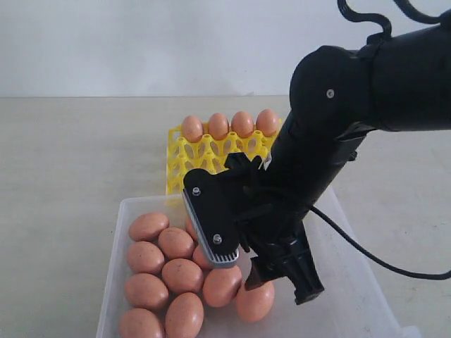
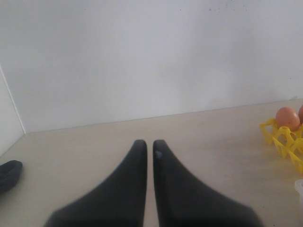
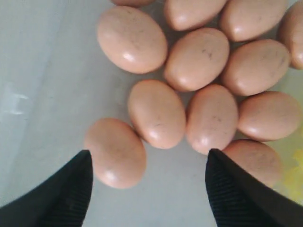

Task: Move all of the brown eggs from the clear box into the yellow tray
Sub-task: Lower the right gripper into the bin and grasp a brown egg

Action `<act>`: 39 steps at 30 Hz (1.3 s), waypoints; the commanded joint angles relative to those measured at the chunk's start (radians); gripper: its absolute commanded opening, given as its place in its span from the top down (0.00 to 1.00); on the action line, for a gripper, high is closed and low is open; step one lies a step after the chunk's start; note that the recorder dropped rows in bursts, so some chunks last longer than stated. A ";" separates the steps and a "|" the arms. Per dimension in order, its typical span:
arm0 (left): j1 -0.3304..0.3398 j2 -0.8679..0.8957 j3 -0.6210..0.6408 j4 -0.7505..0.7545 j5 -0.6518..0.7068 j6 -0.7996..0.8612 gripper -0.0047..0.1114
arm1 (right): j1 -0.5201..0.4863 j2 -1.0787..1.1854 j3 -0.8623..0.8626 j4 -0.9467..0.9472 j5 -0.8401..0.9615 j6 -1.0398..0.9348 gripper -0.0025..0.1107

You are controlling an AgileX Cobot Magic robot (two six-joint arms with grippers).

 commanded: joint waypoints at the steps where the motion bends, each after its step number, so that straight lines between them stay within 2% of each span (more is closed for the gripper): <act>1: -0.006 -0.003 0.004 -0.003 -0.002 0.003 0.92 | 0.009 0.030 -0.006 -0.034 -0.074 -0.061 0.46; 8: -0.006 -0.003 0.004 -0.003 -0.002 0.003 0.92 | 0.009 0.101 -0.006 -0.061 -0.043 -0.061 0.46; 39: -0.006 -0.003 0.004 -0.003 -0.002 0.003 0.92 | 0.007 0.156 -0.006 -0.055 0.046 0.018 0.46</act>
